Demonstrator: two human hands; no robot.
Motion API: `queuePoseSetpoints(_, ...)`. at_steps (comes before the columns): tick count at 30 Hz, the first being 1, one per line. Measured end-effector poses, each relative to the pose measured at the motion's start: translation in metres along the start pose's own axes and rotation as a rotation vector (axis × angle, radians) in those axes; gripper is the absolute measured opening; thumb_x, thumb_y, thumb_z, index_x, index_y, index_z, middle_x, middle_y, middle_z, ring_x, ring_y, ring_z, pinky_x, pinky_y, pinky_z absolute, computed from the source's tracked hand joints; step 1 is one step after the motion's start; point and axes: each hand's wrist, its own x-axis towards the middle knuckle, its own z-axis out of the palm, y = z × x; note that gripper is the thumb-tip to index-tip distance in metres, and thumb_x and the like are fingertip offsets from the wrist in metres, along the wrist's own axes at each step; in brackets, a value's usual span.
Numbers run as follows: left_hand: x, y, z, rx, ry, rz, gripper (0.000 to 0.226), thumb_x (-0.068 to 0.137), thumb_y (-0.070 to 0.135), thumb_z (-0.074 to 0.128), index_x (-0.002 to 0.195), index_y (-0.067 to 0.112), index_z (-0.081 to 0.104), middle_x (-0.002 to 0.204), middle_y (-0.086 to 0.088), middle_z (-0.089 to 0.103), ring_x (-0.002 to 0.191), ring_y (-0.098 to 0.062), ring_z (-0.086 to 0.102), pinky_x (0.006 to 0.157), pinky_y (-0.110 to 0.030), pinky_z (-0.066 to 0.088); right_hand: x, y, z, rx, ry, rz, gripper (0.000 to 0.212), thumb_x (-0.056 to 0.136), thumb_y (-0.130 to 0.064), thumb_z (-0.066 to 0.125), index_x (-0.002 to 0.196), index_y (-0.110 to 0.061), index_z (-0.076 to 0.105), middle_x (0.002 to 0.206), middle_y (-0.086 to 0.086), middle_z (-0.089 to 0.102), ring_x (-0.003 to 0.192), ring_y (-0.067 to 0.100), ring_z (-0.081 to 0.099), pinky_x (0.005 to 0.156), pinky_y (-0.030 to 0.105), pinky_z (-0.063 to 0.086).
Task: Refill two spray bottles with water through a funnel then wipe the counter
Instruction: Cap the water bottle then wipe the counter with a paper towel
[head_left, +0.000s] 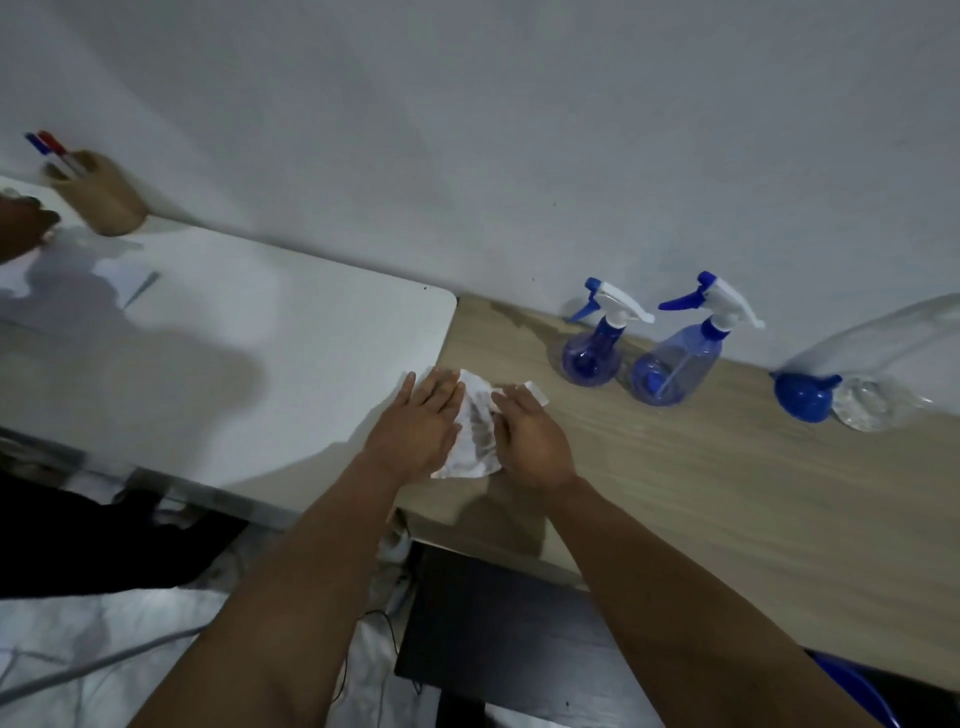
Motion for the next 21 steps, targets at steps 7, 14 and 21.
queuePoseSetpoints(7,-0.023,0.024,0.014,0.015,0.044,-0.02,0.064,0.103,0.042,0.019,0.152,0.007,0.04,0.162,-0.012,0.033,0.151,-0.028,0.029,0.122,-0.059,0.017,-0.03,-0.009,0.019,-0.243,-0.197,-0.027,0.079,0.098,-0.046,0.002,0.166,-0.01,0.016,0.174,0.015,0.007,0.162,0.033,0.001,0.131,0.053,0.004)
queuePoseSetpoints(14,-0.056,0.062,0.015,0.041,-0.002,-0.037,0.068,0.103,0.047,0.018,0.156,0.006,0.028,0.165,-0.013,0.023,0.155,-0.028,0.016,0.124,-0.055,0.011,-0.082,0.002,0.022,-0.249,-0.207,-0.077,0.067,0.103,-0.038,0.025,0.157,-0.002,0.039,0.165,0.023,0.035,0.155,0.038,0.028,0.123,0.058,0.032)
queuePoseSetpoints(21,-0.074,0.132,0.02,-0.02,-0.039,0.026,0.069,0.104,0.045,0.01,0.151,0.0,0.035,0.16,-0.018,0.031,0.152,-0.031,0.025,0.122,-0.053,0.023,-0.159,0.036,0.0,-0.265,-0.258,-0.038,0.08,0.093,-0.041,0.026,0.165,-0.008,0.018,0.173,0.019,0.008,0.161,0.034,0.006,0.129,0.049,0.001)
